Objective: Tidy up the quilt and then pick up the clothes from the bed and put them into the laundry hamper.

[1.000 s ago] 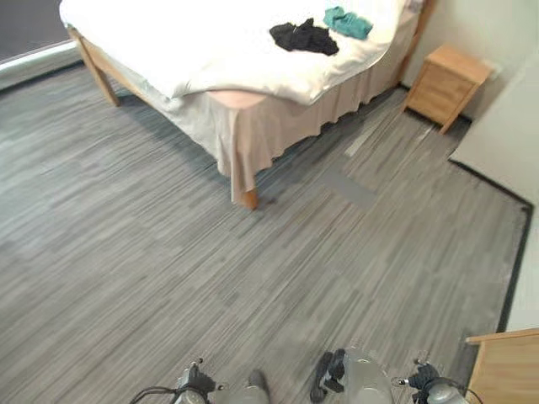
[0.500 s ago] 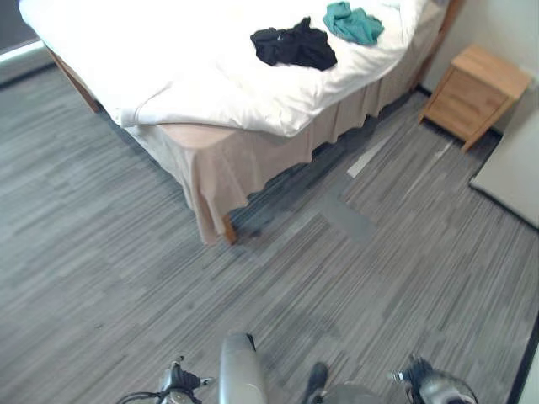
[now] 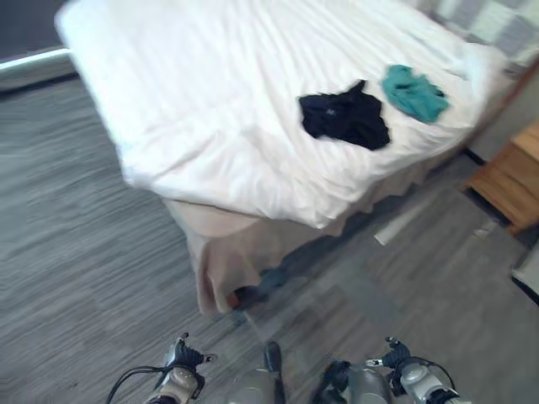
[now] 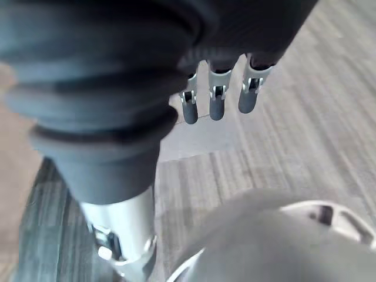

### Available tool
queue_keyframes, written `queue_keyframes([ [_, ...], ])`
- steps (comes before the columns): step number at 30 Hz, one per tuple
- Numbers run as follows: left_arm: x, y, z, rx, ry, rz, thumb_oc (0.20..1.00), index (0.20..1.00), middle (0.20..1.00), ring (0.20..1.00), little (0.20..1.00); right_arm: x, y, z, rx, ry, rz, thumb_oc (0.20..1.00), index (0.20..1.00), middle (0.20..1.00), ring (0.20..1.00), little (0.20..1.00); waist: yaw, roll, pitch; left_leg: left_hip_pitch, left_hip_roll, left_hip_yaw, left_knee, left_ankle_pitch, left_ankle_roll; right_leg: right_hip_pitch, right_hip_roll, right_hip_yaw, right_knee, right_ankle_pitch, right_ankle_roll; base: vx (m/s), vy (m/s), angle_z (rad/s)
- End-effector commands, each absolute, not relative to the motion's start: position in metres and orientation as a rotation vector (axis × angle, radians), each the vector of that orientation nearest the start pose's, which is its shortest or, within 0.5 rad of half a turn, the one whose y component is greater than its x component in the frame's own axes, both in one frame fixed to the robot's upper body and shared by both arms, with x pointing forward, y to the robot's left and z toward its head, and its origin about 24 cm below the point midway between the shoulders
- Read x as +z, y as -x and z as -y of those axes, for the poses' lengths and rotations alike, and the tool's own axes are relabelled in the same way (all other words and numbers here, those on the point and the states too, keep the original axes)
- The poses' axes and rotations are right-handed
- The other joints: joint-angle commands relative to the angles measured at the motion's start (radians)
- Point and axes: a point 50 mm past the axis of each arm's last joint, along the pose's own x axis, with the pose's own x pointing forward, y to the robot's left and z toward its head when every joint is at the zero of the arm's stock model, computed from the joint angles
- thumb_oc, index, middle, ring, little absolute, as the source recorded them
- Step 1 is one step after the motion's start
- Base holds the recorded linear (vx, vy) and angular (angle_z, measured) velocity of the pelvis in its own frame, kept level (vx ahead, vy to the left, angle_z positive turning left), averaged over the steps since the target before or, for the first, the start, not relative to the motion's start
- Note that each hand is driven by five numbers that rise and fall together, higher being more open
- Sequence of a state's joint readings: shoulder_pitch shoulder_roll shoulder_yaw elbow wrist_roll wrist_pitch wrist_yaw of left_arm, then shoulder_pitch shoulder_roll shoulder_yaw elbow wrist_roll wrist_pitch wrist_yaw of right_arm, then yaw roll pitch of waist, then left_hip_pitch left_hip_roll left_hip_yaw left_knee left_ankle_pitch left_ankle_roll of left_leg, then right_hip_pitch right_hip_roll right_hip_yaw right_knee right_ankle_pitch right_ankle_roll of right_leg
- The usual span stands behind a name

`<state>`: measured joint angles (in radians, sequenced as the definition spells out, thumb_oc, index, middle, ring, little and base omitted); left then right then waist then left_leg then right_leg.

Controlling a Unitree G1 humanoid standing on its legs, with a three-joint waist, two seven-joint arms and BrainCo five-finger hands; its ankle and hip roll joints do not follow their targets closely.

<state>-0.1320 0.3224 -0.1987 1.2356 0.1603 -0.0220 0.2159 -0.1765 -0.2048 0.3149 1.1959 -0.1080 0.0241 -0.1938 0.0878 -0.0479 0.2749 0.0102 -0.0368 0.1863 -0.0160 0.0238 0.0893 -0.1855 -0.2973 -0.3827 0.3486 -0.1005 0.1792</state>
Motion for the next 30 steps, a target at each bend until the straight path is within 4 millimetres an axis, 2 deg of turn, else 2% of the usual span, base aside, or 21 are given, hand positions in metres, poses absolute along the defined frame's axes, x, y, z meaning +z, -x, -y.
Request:
queue_keyframes([
  [1, -0.137, -0.143, -0.263, 0.089, -0.717, -1.035, 1.0, 1.0, 1.0, 1.0, 1.0, -0.135, -0.169, 0.234, -0.058, 0.599, -1.008, 1.0, 1.0, 1.0, 1.0, 1.0, -0.012, -0.016, 0.004, -0.018, 0.122, -0.072, 0.074, -0.111, -0.156, 0.135, 0.009, 0.269, -0.265, 0.102, 0.051, 0.32, -0.333, 1.69],
  [2, -0.137, -0.143, -0.263, 0.089, -0.717, -1.035, 1.0, 1.0, 1.0, 1.0, 1.0, -0.135, -0.169, 0.234, -0.058, 0.598, -1.008, 1.0, 1.0, 1.0, 1.0, 1.0, -0.013, -0.016, 0.002, -0.021, 0.121, -0.072, 0.074, -0.109, -0.156, 0.133, 0.008, 0.268, -0.266, 0.103, 0.05, 0.43, -0.517, 2.01],
  [3, -0.138, -0.135, -0.267, 0.129, -0.676, -1.057, 1.0, 1.0, 1.0, 1.0, 1.0, -0.14, -0.16, 0.232, -0.054, 0.586, -1.051, 1.0, 1.0, 1.0, 1.0, 1.0, 0.005, -0.028, -0.017, -0.014, 0.15, -0.087, 0.06, -0.107, -0.178, 0.155, 0.006, 0.175, -0.29, 0.104, 0.066, 0.31, -0.434, 1.53],
  [6, -0.141, -0.129, -0.265, 0.171, -0.623, -1.067, 1.0, 1.0, 1.0, 1.0, 1.0, -0.141, -0.158, 0.233, -0.057, 0.587, -1.056, 1.0, 1.0, 1.0, 1.0, 1.0, 0.005, -0.016, -0.022, -0.022, 0.192, -0.116, 0.04, -0.071, -0.207, 0.173, 0.046, 0.157, -0.334, 0.101, 0.054, 0.23, -0.349, 0.71],
  [7, -0.143, -0.124, -0.264, 0.204, -0.587, -1.074, 1.0, 1.0, 1.0, 1.0, 1.0, -0.141, -0.156, 0.237, -0.062, 0.598, -1.063, 1.0, 1.0, 1.0, 1.0, 1.0, 0.013, -0.006, -0.02, -0.027, 0.208, -0.134, 0.01, -0.04, -0.231, 0.201, 0.064, 0.109, -0.391, 0.105, 0.051, 0.19, -0.317, 0.4],
  [9, -0.144, -0.122, -0.263, 0.228, -0.567, -1.079, 1.0, 1.0, 1.0, 1.0, 1.0, -0.14, -0.155, 0.242, -0.081, 0.599, -1.064, 1.0, 1.0, 1.0, 1.0, 1.0, 0.006, 0.003, -0.018, -0.039, 0.215, -0.13, 0.0, -0.02, -0.242, 0.216, 0.071, 0.09, -0.41, 0.104, 0.041, 0.1, -0.205, 0.55],
  [11, -0.143, -0.122, -0.264, 0.291, -0.503, -1.066, 1.0, 1.0, 1.0, 1.0, 1.0, -0.139, -0.149, 0.254, -0.122, 0.599, -1.086, 1.0, 1.0, 1.0, 1.0, 1.0, -0.006, 0.022, -0.015, -0.064, 0.229, -0.036, 0.023, -0.006, -0.245, 0.233, 0.061, 0.023, -0.433, 0.102, 0.034, 0.04, -0.16, 0.9],
  [12, -0.138, -0.124, -0.272, 0.393, -0.448, -1.027, 1.0, 1.0, 1.0, 1.0, 1.0, -0.137, -0.147, 0.264, -0.15, 0.616, -1.094, 1.0, 1.0, 1.0, 1.0, 1.0, -0.009, 0.035, -0.006, -0.09, 0.212, 0.022, 0.097, -0.03, -0.244, 0.237, 0.054, -0.01, -0.436, 0.096, 0.022, -0.03, -0.079, 0.94],
  [13, -0.138, -0.124, -0.272, 0.393, -0.448, -1.027, 1.0, 1.0, 1.0, 1.0, 1.0, -0.137, -0.147, 0.264, -0.15, 0.616, -1.094, 1.0, 1.0, 1.0, 1.0, 1.0, -0.01, 0.035, -0.006, -0.092, 0.212, 0.022, 0.098, -0.03, -0.244, 0.236, 0.054, -0.01, -0.436, 0.096, 0.022, -0.04, -0.09, 0.91],
  [14, -0.124, -0.137, -0.288, 0.527, -0.41, -0.916, 1.0, 1.0, 1.0, 1.0, 1.0, -0.137, -0.139, 0.271, -0.185, 0.608, -1.11, 1.0, 1.0, 1.0, 1.0, 1.0, -0.024, 0.056, -0.005, -0.092, 0.218, 0.108, 0.12, -0.021, -0.248, 0.251, 0.058, -0.047, -0.436, 0.076, 0.014, 0.0, -0.018, 0.41],
  [15, -0.124, -0.137, -0.288, 0.528, -0.41, -0.916, 1.0, 1.0, 1.0, 1.0, 1.0, -0.137, -0.139, 0.271, -0.185, 0.608, -1.11, 1.0, 1.0, 1.0, 1.0, 1.0, -0.025, 0.057, -0.006, -0.092, 0.218, 0.107, 0.119, -0.021, -0.248, 0.251, 0.058, -0.047, -0.436, 0.076, 0.014, 0.09, -0.008, 0.28],
  [17, -0.09, -0.159, -0.316, 0.649, -0.426, -0.695, 1.0, 1.0, 1.0, 1.0, 1.0, -0.139, -0.131, 0.272, -0.2, 0.593, -1.114, 1.0, 1.0, 1.0, 1.0, 1.0, -0.029, 0.08, -0.012, -0.048, 0.228, 0.16, 0.059, -0.007, -0.266, 0.271, 0.073, -0.058, -0.436, 0.059, 0.022, 0.11, -0.009, 0.45],
  [18, -0.043, -0.189, -0.338, 0.681, -0.529, -0.458, 1.0, 1.0, 1.0, 1.0, 1.0, -0.14, -0.128, 0.27, -0.205, 0.571, -1.097, 1.0, 1.0, 1.0, 1.0, 1.0, -0.034, 0.084, -0.006, -0.041, 0.243, 0.165, 0.037, 0.023, -0.28, 0.275, 0.079, -0.07, -0.436, 0.061, 0.02, 0.01, -0.039, 0.23],
  [19, -0.043, -0.189, -0.338, 0.681, -0.529, -0.458, 1.0, 1.0, 1.0, 1.0, 1.0, -0.14, -0.128, 0.27, -0.205, 0.571, -1.097, 1.0, 1.0, 1.0, 1.0, 1.0, -0.034, 0.083, -0.006, -0.04, 0.242, 0.165, 0.037, 0.023, -0.28, 0.275, 0.079, -0.07, -0.436, 0.061, 0.02, 0.01, -0.041, 0.05],
  [20, 0.005, -0.214, -0.356, 0.657, -0.687, -0.267, 1.0, 1.0, 1.0, 1.0, 1.0, -0.14, -0.124, 0.27, -0.194, 0.558, -1.082, 1.0, 1.0, 1.0, 1.0, 1.0, -0.044, 0.09, -0.003, -0.029, 0.25, 0.179, 0.01, 0.039, -0.284, 0.273, 0.086, -0.074, -0.436, 0.066, 0.022, 0.01, -0.001, 0.06],
  [21, 0.006, -0.213, -0.357, 0.658, -0.689, -0.267, 1.0, 1.0, 1.0, 1.0, 1.0, -0.14, -0.124, 0.269, -0.192, 0.557, -1.082, 1.0, 1.0, 1.0, 1.0, 1.0, -0.043, 0.088, -0.003, -0.027, 0.25, 0.18, 0.009, 0.04, -0.284, 0.273, 0.085, -0.073, -0.436, 0.066, 0.022, 0.02, -0.002, 0.11],
  [23, 0.068, -0.237, -0.367, 0.618, -0.881, -0.043, 1.0, 1.0, 1.0, 1.0, 1.0, -0.139, -0.124, 0.27, -0.172, 0.557, -1.062, 1.0, 1.0, 1.0, 1.0, 1.0, -0.059, 0.094, -0.002, -0.013, 0.257, 0.189, -0.008, 0.044, -0.287, 0.266, 0.09, -0.064, -0.436, 0.072, 0.028, 0.0, 0.001, -0.11],
  [25, 0.105, -0.25, -0.366, 0.611, -0.958, 0.096, 1.0, 1.0, 1.0, 1.0, 1.0, -0.139, -0.123, 0.27, -0.155, 0.563, -1.065, 1.0, 1.0, 1.0, 1.0, 1.0, -0.069, 0.093, 0.001, -0.006, 0.261, 0.201, -0.013, 0.042, -0.29, 0.258, 0.092, -0.054, -0.434, 0.077, 0.031, 0.0, 0.004, -0.18],
  [26, 0.136, -0.265, -0.354, 0.569, -1.023, 0.219, 1.0, 1.0, 1.0, 1.0, 1.0, -0.14, -0.123, 0.269, -0.135, 0.572, -1.071, 1.0, 1.0, 1.0, 1.0, 1.0, -0.086, 0.091, 0.003, -0.001, 0.262, 0.216, -0.015, 0.039, -0.291, 0.246, 0.092, -0.039, -0.433, 0.081, 0.034, -0.01, 0.017, -0.25],
  [29, 0.155, -0.286, -0.341, 0.549, -1.041, 0.29, 1.0, 1.0, 1.0, 1.0, 1.0, -0.138, -0.132, 0.267, -0.119, 0.582, -1.049, 1.0, 1.0, 1.0, 1.0, 1.0, -0.106, 0.087, 0.011, -0.005, 0.262, 0.231, -0.007, 0.031, -0.289, 0.221, 0.088, -0.018, -0.429, 0.092, 0.037, -0.04, 0.034, -0.29],
  [30, 0.173, -0.308, -0.322, 0.509, -1.078, 0.35, 1.0, 1.0, 1.0, 1.0, 1.0, -0.134, -0.143, 0.267, -0.103, 0.604, -1.018, 1.0, 1.0, 1.0, 1.0, 1.0, -0.137, 0.084, 0.025, -0.023, 0.259, 0.241, 0.006, 0.025, -0.287, 0.178, 0.084, 0.008, -0.414, 0.103, 0.041, -0.12, 0.054, -0.53],
])
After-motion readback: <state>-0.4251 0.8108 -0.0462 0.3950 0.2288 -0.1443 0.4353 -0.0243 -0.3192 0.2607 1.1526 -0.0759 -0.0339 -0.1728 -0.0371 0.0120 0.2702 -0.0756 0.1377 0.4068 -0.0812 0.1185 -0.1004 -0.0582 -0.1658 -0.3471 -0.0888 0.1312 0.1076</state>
